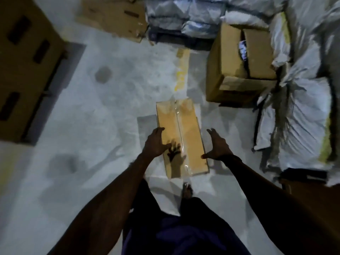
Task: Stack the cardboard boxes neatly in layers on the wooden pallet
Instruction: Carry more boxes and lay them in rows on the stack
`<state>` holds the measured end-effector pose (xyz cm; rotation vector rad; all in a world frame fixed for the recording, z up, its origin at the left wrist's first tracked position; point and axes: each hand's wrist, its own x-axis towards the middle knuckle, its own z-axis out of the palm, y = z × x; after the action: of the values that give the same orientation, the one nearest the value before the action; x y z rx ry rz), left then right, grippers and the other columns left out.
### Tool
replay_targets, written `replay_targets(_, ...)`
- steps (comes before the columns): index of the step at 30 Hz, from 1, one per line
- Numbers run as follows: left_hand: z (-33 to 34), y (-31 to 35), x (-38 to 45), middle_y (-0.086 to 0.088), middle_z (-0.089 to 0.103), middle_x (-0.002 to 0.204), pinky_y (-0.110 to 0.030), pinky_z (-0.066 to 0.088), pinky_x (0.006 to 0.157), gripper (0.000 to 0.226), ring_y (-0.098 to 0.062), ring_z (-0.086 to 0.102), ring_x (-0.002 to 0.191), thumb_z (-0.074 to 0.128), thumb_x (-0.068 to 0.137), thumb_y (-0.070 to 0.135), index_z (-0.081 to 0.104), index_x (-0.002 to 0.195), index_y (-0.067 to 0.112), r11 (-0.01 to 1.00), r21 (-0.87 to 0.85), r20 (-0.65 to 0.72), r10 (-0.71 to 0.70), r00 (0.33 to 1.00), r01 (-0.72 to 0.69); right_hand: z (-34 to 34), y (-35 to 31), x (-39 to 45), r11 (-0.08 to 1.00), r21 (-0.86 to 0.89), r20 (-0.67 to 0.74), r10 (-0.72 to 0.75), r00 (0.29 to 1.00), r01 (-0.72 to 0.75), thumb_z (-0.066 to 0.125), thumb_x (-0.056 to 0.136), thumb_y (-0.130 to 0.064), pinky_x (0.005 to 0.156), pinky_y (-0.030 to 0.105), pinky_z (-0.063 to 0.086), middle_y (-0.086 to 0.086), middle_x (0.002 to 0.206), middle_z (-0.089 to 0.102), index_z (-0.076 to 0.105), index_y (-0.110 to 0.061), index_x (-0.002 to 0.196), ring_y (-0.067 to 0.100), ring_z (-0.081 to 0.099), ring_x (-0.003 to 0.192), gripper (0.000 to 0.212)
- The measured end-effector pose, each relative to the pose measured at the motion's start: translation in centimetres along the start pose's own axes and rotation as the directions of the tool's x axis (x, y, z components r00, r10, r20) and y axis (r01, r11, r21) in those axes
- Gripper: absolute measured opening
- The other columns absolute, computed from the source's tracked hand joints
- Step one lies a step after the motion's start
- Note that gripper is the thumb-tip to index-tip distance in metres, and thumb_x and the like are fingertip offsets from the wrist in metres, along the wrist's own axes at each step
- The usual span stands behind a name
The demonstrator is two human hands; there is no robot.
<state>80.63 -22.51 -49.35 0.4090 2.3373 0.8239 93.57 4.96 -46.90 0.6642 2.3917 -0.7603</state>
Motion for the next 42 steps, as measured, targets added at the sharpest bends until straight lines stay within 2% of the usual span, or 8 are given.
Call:
replay_targets(3, 3.3, -0.5, 0.2, -0.006, 0.022, 0.168, -0.060, 0.042, 0.109, 0.114, -0.041, 0.040, 0.143, 0.078, 0.067, 0.068, 0.025, 0.159, 0.027, 0.997, 0.050, 0.045, -0.067, 0.997, 0.065, 0.2, 1.8, 1.6, 0.998, -0.045, 0.080, -0.035, 0.996, 0.039, 0.099, 0.043, -0.059, 0.118, 0.060, 0.030, -0.008, 0.172, -0.002, 0.001, -0.035, 0.163, 0.037, 0.021, 0.152, 0.156)
replay_targets(8, 9.2, -3.5, 3.5, 0.003, -0.004, 0.172, -0.074, 0.031, 0.110, 0.135, -0.053, 0.026, 0.147, 0.082, 0.058, 0.075, 0.001, 0.160, 0.041, 0.987, 0.118, 0.119, -0.126, 0.985, 0.112, 2.5, 4.5, 7.0, 0.997, -0.053, 0.128, -0.045, 0.991, 0.053, 0.096, 0.027, -0.069, 0.114, 0.069, 0.030, -0.016, 0.169, -0.014, -0.011, -0.047, 0.158, 0.043, 0.014, 0.153, 0.170)
replay_targets(10, 11.7, -5.2, 5.8, 0.002, -0.009, 0.172, -0.077, 0.025, 0.111, 0.148, -0.053, 0.022, 0.149, 0.072, 0.043, 0.093, -0.006, 0.159, 0.043, 0.984, 0.137, 0.126, -0.133, 0.983, 0.116, 4.1, 5.5, 9.6, 0.995, -0.053, 0.132, -0.072, 0.989, 0.080, 0.098, 0.028, -0.065, 0.114, 0.071, 0.028, -0.016, 0.169, -0.016, -0.011, -0.047, 0.158, 0.046, 0.011, 0.154, 0.171)
replay_targets(18, 19.2, -11.9, 15.3, -0.017, -0.008, 0.170, -0.075, 0.013, 0.115, 0.167, -0.045, 0.005, 0.155, 0.044, 0.029, 0.109, 0.003, 0.165, 0.021, 0.988, 0.157, 0.031, 0.006, 0.999, -0.010, 12.6, 9.9, 22.2, 0.971, -0.073, 0.061, -0.222, 0.973, 0.226, 0.089, 0.017, -0.071, 0.108, 0.069, 0.039, -0.013, 0.170, -0.013, -0.012, -0.051, 0.154, 0.048, 0.030, 0.146, 0.171)
replay_targets(24, 23.7, -14.7, 18.3, -0.020, -0.013, 0.169, -0.076, 0.005, 0.117, 0.159, -0.039, -0.008, 0.157, 0.070, 0.037, 0.093, 0.011, 0.165, 0.018, 0.987, 0.159, -0.038, 0.017, 0.999, -0.011, 15.9, 11.6, 27.2, 0.965, -0.114, 0.079, -0.226, 0.971, 0.234, 0.104, 0.028, -0.048, 0.118, 0.063, 0.030, -0.005, 0.171, -0.015, -0.003, -0.034, 0.163, 0.043, 0.021, 0.152, 0.172)
replay_targets(27, 24.8, -15.3, 18.7, -0.015, -0.015, 0.170, -0.077, 0.016, 0.115, 0.153, -0.048, -0.002, 0.154, 0.088, 0.042, 0.075, 0.012, 0.164, 0.024, 0.986, 0.162, -0.056, -0.040, 0.998, 0.049, 17.0, 11.8, 27.7, 0.966, -0.099, 0.094, -0.231, 0.968, 0.240, 0.106, 0.034, -0.037, 0.121, 0.052, 0.026, 0.001, 0.171, -0.015, 0.002, -0.029, 0.164, 0.037, 0.018, 0.154, 0.167)
replay_targets(37, 23.7, -11.3, 15.8, -0.001, -0.011, 0.171, -0.071, 0.033, 0.110, 0.142, -0.054, 0.013, 0.146, 0.103, 0.045, 0.040, 0.023, 0.162, 0.030, 0.975, 0.097, -0.090, -0.193, 0.977, 0.202, 17.2, 10.1, 25.0, 0.979, -0.144, 0.086, -0.132, 0.988, 0.143, 0.106, 0.033, -0.032, 0.118, 0.065, 0.027, -0.001, 0.170, -0.016, 0.008, -0.029, 0.164, 0.052, 0.016, 0.149, 0.163)
replay_targets(42, 20.3, -8.1, 10.2, -0.002, -0.010, 0.171, -0.071, 0.035, 0.108, 0.139, -0.053, 0.017, 0.144, 0.102, 0.046, 0.044, 0.024, 0.161, 0.030, 0.972, 0.102, -0.122, -0.197, 0.973, 0.210, 13.0, 6.6, 18.9, 0.972, -0.159, 0.114, -0.157, 0.981, 0.174, 0.105, 0.036, -0.028, 0.119, 0.063, 0.027, -0.003, 0.170, -0.017, 0.009, -0.027, 0.165, 0.050, 0.015, 0.150, 0.161)
